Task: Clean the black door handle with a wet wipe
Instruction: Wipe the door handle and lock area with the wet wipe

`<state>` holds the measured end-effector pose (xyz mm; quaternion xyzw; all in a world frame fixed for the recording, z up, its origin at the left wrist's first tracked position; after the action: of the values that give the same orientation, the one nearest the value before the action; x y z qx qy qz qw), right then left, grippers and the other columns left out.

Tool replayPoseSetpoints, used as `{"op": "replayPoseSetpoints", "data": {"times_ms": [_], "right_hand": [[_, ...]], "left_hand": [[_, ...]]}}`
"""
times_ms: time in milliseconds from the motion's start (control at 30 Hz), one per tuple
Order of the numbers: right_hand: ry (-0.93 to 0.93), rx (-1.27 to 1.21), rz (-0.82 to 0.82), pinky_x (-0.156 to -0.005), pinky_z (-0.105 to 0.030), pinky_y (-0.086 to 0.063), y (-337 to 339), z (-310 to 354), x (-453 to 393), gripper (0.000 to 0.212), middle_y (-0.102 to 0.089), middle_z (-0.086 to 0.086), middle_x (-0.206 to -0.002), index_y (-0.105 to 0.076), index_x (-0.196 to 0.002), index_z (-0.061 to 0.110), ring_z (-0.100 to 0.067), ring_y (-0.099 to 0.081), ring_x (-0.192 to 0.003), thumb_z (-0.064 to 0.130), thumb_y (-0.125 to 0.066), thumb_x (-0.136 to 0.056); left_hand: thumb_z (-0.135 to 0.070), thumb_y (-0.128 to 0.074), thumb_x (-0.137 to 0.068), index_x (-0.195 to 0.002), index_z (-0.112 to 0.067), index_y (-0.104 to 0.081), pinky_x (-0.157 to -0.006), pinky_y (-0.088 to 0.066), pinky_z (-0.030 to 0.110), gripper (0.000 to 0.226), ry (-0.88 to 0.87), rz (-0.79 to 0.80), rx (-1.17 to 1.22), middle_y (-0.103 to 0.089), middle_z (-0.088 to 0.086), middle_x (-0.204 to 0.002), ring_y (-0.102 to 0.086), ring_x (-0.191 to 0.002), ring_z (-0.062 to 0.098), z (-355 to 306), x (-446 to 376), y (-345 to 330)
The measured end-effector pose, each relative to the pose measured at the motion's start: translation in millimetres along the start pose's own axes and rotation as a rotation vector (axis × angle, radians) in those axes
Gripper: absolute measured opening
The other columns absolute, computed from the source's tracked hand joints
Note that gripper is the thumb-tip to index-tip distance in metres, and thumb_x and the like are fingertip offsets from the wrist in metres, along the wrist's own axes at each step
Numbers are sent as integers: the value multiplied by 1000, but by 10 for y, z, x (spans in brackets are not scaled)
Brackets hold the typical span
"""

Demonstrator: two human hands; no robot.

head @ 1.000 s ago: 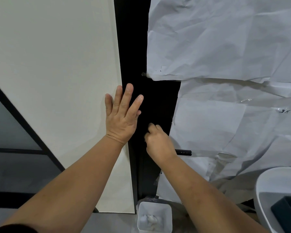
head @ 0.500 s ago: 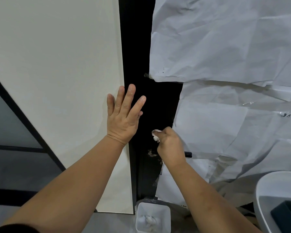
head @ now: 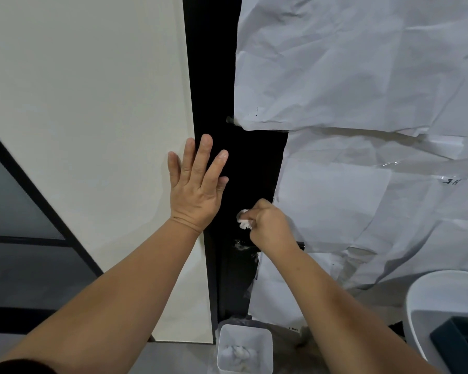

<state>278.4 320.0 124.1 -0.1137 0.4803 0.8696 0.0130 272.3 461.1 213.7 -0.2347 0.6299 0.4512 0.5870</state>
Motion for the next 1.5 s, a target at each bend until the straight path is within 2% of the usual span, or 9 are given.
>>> {"op": "replayPoseSetpoints", "data": {"times_ms": [133, 267, 367, 533, 733, 967, 1133, 1333, 1500], "right_hand": [[33, 121, 85, -80, -24, -43, -67, 64, 76, 36, -55, -7, -108, -67, -112, 15, -24, -55, -96, -2, -57, -81], [101, 145, 84, -84, -28, -50, -81, 81, 165, 43, -56, -10, -107, -68, -114, 9, -27, -57, -95, -10, -61, -75], [169, 170, 59, -72, -29, -52, -85, 138, 319, 45, -60, -11, -96, -72, -105, 7, -30, -58, -89, -15, -62, -67], [144, 197, 2, -71, -28, -52, -16, 202, 158, 47, -59, -9, -101, -70, -110, 11, -26, -57, -90, -12, -62, -69], [109, 183, 2, -64, -21, -39, -17, 119, 311, 53, -61, -11, -87, -72, -106, 9, -30, -60, -78, -18, -63, -61], [127, 198, -10, -66, -24, -47, 9, 177, 129, 50, -61, -8, -97, -70, -109, 12, -26, -57, -86, -13, -60, -68], [127, 166, 31, -60, -19, -40, -35, 104, 324, 51, -63, -10, -82, -74, -98, 9, -29, -61, -73, -18, -62, -55], [116, 171, 35, -69, -23, -45, -13, 136, 118, 48, -61, -8, -98, -71, -109, 13, -26, -58, -87, -12, -61, -69], [58, 142, 97, -70, -18, -37, 126, -41, 202, 44, -55, -2, -99, -69, -112, 16, -23, -58, -90, -7, -52, -79]], "left_hand": [[-20, -46, -103, -155, -29, -10, -119, 2, 51, 65, 1, -27, -26, 8, -2, -164, 6, -151, 22, 3, 7, -5], [-15, -49, -101, -155, -30, -10, -119, 2, 51, 69, -5, -29, -29, 9, -2, -164, 6, -150, 23, -13, -3, 5], [-14, -49, -100, -156, -29, -9, -119, 2, 51, 70, -5, -45, -32, 8, -2, -164, 6, -151, 23, -13, -2, 14], [-16, -46, -101, -157, -23, -6, -119, 2, 52, 69, -7, -39, -44, 9, -1, -164, 7, -151, 23, -22, -9, 19], [-18, -43, -102, -157, -21, -5, -119, 2, 51, 67, -7, -33, -45, 11, -1, -164, 8, -150, 23, -20, -3, 13], [-16, -45, -102, -156, -23, -13, -119, 0, 52, 62, 0, -37, -43, 8, 0, -164, 6, -151, 24, -19, -3, 10], [-16, -45, -102, -148, -17, -30, -120, 0, 52, 48, 14, -33, -51, 7, 0, -164, 5, -151, 24, -24, 1, 6], [-14, -46, -102, -146, -18, -32, -119, 0, 52, 47, 23, -23, -57, 9, 0, -164, 7, -151, 24, -24, -4, 6], [-14, -48, -101, -145, -18, -35, -119, 0, 53, 46, 22, -30, -56, 7, 1, -164, 6, -151, 25, -15, 2, 4]]}}
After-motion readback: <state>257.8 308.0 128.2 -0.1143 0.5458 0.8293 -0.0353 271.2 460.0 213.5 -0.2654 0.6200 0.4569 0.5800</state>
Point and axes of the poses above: each hand's wrist, its own x-axis away from the middle knuckle, its own y-axis out of the back of the hand, z = x × y, the point moved 8 cm from there along -x, towards the middle knuckle
